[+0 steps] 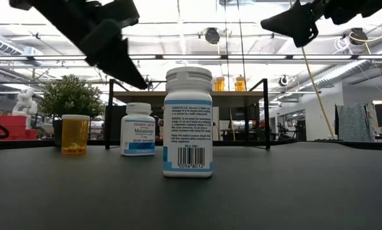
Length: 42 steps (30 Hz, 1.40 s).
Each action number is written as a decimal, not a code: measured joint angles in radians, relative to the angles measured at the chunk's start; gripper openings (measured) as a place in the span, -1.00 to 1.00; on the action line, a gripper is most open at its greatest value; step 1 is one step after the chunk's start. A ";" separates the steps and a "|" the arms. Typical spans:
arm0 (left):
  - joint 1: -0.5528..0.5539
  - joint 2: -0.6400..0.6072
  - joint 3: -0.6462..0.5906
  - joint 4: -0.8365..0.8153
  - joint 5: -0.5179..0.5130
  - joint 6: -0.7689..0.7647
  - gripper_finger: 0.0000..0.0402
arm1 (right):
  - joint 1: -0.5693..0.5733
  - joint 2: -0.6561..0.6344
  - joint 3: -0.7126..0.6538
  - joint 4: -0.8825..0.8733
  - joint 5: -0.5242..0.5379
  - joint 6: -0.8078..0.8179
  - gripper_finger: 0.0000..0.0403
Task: Pick and place medicine bottles onto shelf by color
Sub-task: Put the white pill bottle on the shelf
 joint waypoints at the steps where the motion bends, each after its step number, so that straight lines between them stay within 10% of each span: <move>1: -0.010 0.000 -0.009 0.006 -0.005 0.000 0.48 | 0.000 -0.001 0.000 -0.001 0.000 -0.008 0.49; 15: -0.033 0.050 -0.051 0.078 -0.020 -0.198 0.89 | 0.002 0.000 0.000 -0.051 0.000 -0.011 0.49; 42: 0.003 0.178 -0.049 0.148 0.010 -0.086 -0.12 | 0.002 0.000 0.000 -0.055 0.000 -0.049 0.49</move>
